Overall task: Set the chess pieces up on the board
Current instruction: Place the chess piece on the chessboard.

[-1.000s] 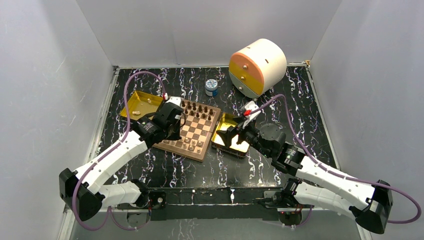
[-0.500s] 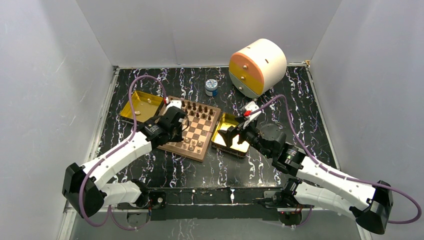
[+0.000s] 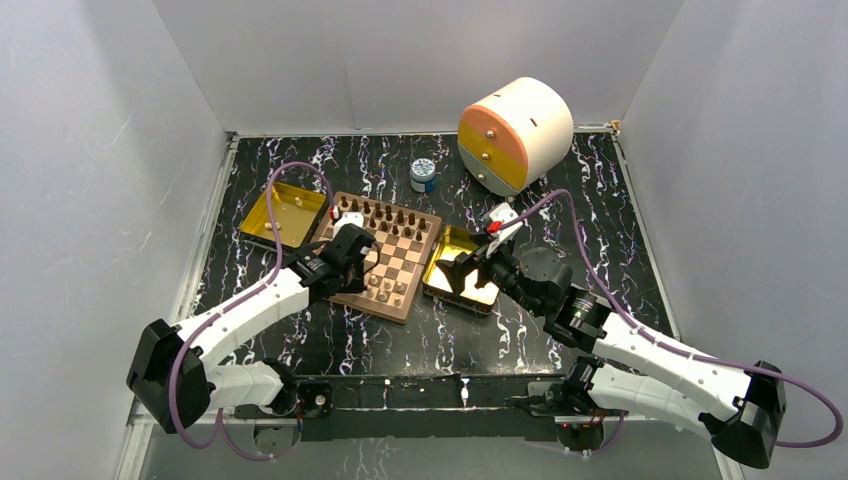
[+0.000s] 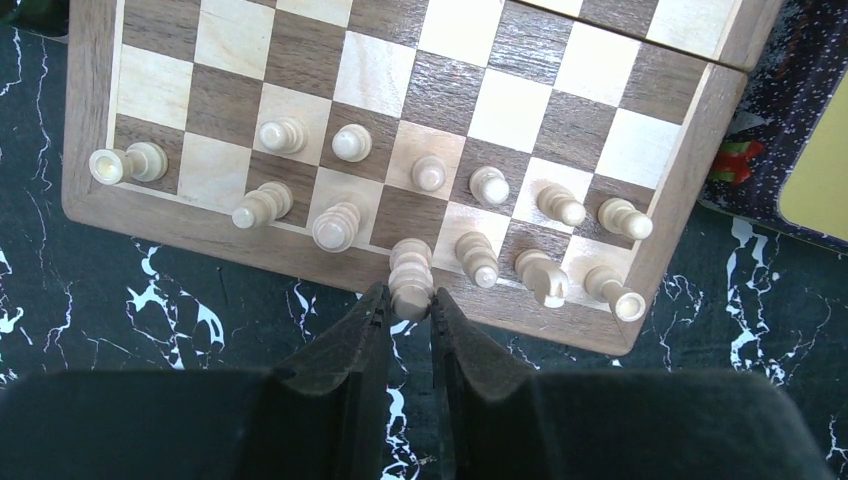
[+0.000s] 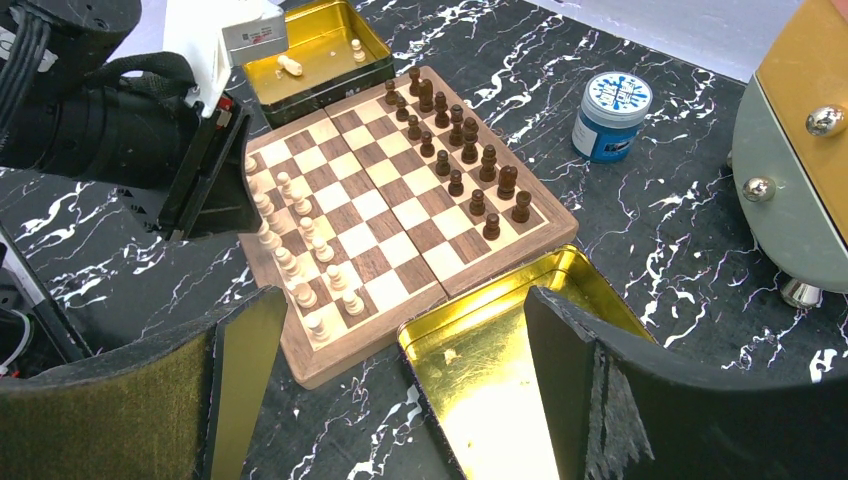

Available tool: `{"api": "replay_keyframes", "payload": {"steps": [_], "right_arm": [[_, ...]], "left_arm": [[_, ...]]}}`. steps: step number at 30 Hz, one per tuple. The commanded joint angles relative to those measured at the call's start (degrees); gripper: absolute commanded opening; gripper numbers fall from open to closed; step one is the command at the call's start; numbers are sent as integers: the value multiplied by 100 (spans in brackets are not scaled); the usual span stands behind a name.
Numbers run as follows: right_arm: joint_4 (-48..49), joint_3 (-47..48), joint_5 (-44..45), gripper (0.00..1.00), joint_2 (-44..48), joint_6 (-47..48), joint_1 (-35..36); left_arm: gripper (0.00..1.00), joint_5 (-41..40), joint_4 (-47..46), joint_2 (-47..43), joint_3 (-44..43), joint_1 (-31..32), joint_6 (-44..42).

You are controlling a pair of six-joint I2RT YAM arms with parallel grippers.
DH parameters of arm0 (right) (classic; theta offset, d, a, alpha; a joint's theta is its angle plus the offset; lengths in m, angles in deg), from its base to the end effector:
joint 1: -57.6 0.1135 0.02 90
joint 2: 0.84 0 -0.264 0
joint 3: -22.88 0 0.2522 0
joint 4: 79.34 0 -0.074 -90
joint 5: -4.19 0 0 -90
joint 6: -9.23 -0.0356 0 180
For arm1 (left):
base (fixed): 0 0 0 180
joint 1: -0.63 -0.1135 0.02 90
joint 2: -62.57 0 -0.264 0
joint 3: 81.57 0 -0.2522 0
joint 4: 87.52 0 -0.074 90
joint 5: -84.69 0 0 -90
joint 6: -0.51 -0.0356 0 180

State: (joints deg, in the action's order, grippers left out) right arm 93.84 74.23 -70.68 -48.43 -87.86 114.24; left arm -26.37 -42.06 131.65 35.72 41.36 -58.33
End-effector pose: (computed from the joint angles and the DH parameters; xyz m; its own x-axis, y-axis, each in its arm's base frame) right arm 0.1187 0.1635 0.3192 -0.1110 0.0481 -0.9927 -0.6543 0.7483 0.1094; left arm 0.1922 -0.1486 0.2478 -0.7378 -0.0019 -0.6750 0.0688 0.9946 -0.0780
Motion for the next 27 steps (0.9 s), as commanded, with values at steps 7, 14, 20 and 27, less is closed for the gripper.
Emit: {"api": "replay_keyframes", "payload": {"steps": [7,14,20,27], "right_arm": [[202,-39,148,99,124,85,4],[223,1,147,99,53,103,4],[220,-21,148,99,69,103,3],[220,-6,150,99,99,94,4]], "left_arm": [[11,-353,-321,88,90,18,24],[11,-307,-349,193,83,18,6],[10,-268,-349,233,143,21,-1],[10,-276,-380,287,143,18,8]]}}
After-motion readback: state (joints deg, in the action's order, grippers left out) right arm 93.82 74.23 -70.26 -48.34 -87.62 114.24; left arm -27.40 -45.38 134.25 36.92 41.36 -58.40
